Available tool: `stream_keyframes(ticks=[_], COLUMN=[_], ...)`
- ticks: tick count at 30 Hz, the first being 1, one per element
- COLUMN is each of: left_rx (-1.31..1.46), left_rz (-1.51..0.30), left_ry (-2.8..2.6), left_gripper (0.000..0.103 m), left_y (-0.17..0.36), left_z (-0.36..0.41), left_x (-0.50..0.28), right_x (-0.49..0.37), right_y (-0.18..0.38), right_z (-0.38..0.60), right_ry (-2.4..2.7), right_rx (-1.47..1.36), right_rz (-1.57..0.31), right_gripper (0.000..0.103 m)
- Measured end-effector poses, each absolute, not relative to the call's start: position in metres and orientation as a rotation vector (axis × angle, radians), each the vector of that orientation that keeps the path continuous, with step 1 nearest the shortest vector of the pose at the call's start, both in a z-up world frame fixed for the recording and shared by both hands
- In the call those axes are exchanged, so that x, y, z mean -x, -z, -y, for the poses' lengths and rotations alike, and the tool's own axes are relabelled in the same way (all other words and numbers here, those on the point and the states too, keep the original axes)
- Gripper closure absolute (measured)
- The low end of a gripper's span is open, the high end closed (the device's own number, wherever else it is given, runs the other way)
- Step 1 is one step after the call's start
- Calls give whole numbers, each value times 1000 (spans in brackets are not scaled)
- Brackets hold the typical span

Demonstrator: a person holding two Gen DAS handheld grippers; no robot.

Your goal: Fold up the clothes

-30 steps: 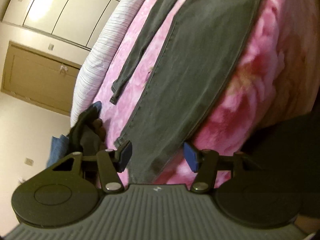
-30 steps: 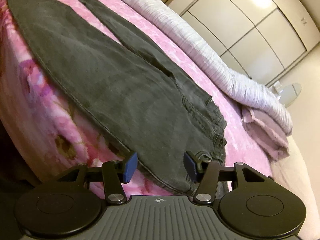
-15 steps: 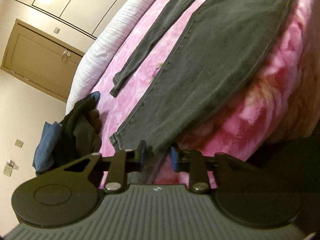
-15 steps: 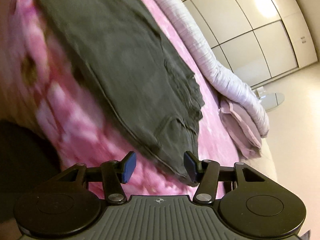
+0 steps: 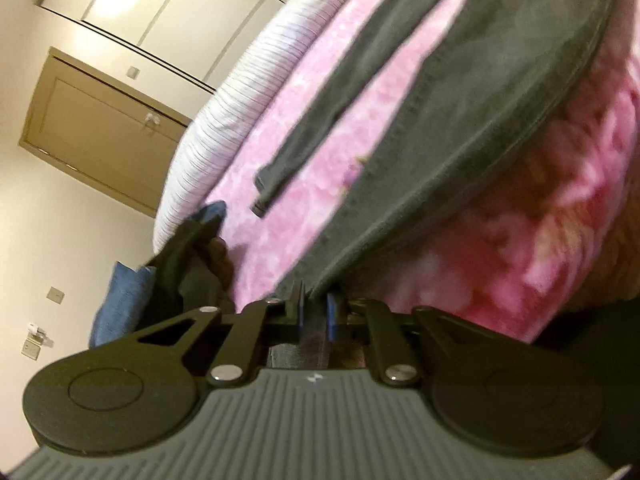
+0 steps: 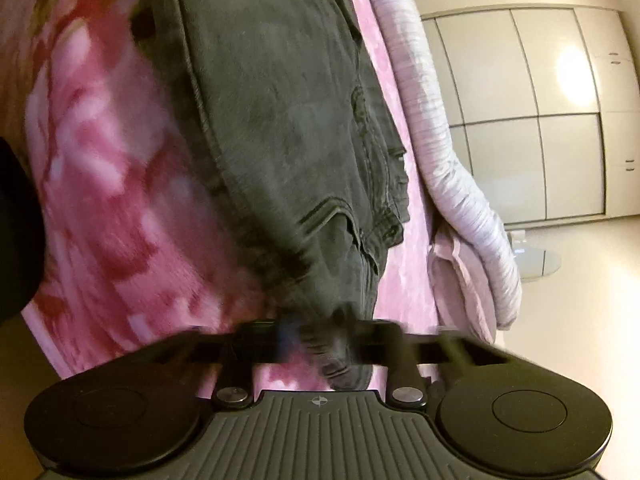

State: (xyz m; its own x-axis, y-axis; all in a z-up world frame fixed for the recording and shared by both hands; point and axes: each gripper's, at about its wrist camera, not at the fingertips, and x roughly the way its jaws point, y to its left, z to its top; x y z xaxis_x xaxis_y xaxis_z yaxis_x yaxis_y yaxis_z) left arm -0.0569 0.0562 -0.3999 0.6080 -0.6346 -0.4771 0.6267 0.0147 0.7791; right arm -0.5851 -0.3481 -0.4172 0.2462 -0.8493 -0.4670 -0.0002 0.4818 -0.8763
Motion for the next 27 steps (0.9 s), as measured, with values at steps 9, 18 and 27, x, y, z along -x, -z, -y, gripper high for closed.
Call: stream_keyframes(ticks=[9, 18, 27], left_rx=[-1122, -1118, -1275], left_rz=[61, -101, -312], left_ry=[998, 1031, 1071], left_gripper=[94, 94, 94], left_y=[332, 266, 291], left_z=[-33, 81, 245], left_x=[45, -34, -116], right_x=[571, 509, 407], right_y=[342, 272, 267], right_z=[363, 453, 591], right_ry=[779, 772, 708], right_rx=[915, 954, 907], right_rz=[-1090, -1032, -1105], right_gripper=[94, 94, 94])
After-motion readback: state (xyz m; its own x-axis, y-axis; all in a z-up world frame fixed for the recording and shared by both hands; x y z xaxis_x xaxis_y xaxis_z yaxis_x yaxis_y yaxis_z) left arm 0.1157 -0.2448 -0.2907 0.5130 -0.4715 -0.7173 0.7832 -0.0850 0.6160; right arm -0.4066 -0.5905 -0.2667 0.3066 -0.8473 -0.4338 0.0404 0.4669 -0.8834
